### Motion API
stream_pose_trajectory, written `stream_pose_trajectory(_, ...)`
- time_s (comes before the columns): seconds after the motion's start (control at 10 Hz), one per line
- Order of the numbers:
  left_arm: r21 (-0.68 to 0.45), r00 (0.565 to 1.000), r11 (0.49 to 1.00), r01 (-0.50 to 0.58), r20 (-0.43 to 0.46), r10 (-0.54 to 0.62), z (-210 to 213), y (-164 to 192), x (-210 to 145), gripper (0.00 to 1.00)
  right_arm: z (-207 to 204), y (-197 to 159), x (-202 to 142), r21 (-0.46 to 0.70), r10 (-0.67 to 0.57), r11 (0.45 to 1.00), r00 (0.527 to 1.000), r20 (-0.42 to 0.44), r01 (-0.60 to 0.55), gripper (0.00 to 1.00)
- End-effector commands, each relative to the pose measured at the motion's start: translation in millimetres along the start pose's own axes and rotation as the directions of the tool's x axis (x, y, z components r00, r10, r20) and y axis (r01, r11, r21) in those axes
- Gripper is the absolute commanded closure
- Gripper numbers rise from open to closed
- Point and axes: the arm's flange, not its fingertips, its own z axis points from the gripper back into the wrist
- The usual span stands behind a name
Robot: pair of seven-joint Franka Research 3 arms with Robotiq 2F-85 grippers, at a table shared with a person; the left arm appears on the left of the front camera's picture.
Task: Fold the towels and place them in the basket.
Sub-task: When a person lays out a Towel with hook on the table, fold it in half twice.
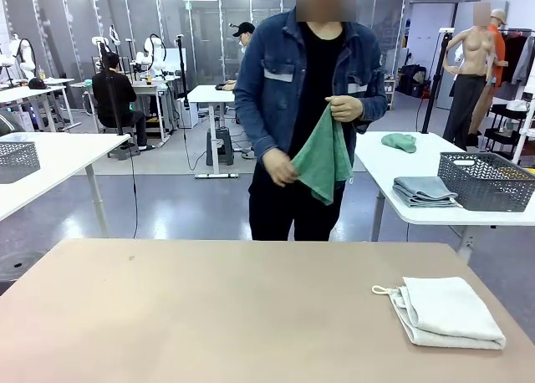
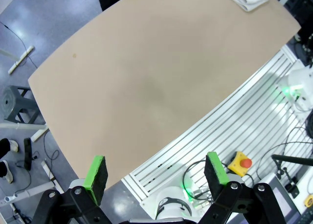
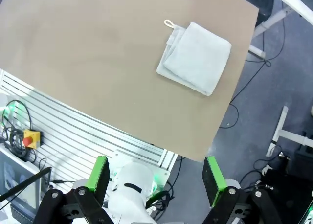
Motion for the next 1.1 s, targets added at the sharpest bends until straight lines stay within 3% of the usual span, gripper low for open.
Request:
stream_pose_trajectory(0.0,0.0,1.0,1.0,0.008,0.006,-0.008,-0.1,0.2,1.4,0.0,1.8,1.1,2.2,-0.007,0.003,1.0,1.0,0.0,-0.003,0.05)
stream_pose_trajectory(1.0,0.0,1.0,1.0,0.008,0.006,-0.008,-0.1,0.2,1.4,0.0,1.8,1.1,2.2,-0.007,0.003,1.0,1.0,0.0,-0.003,0.05)
